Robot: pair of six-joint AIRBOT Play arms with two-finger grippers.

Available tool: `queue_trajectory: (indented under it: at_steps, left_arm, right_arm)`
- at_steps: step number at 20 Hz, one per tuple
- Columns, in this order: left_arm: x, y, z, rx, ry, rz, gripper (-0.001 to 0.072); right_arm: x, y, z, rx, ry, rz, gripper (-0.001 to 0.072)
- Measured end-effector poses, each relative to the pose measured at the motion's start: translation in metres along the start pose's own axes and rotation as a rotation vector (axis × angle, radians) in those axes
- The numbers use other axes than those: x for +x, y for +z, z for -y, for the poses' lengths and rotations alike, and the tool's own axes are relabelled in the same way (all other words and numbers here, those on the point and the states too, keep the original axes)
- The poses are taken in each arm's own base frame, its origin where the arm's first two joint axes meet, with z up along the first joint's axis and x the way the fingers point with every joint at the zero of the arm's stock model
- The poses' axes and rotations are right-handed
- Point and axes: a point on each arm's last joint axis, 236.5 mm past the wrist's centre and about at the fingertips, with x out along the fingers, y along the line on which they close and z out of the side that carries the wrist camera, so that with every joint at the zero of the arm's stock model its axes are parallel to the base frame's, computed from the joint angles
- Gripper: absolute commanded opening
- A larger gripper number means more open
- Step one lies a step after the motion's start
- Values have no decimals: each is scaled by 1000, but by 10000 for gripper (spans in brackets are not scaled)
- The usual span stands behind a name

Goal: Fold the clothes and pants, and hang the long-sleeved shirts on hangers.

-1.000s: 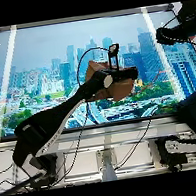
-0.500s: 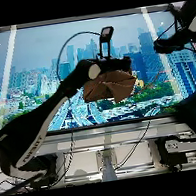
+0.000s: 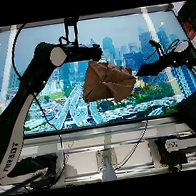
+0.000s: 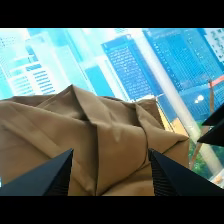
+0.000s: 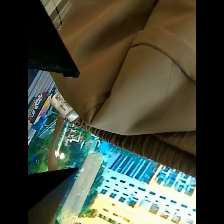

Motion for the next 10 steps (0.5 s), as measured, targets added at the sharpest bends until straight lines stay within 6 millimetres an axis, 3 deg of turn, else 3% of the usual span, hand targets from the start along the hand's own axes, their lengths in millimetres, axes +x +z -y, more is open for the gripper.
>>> queue_trajectory:
  at_steps: [5, 10]
  left_arm:
    - [0, -2, -8, -2, 15, -10, 501]
    - [2, -3, -9, -3, 18, -16, 501]
  right_arm:
    - [34, 7, -5, -25, -5, -5, 628]
    - [67, 16, 7, 41, -33, 10, 627]
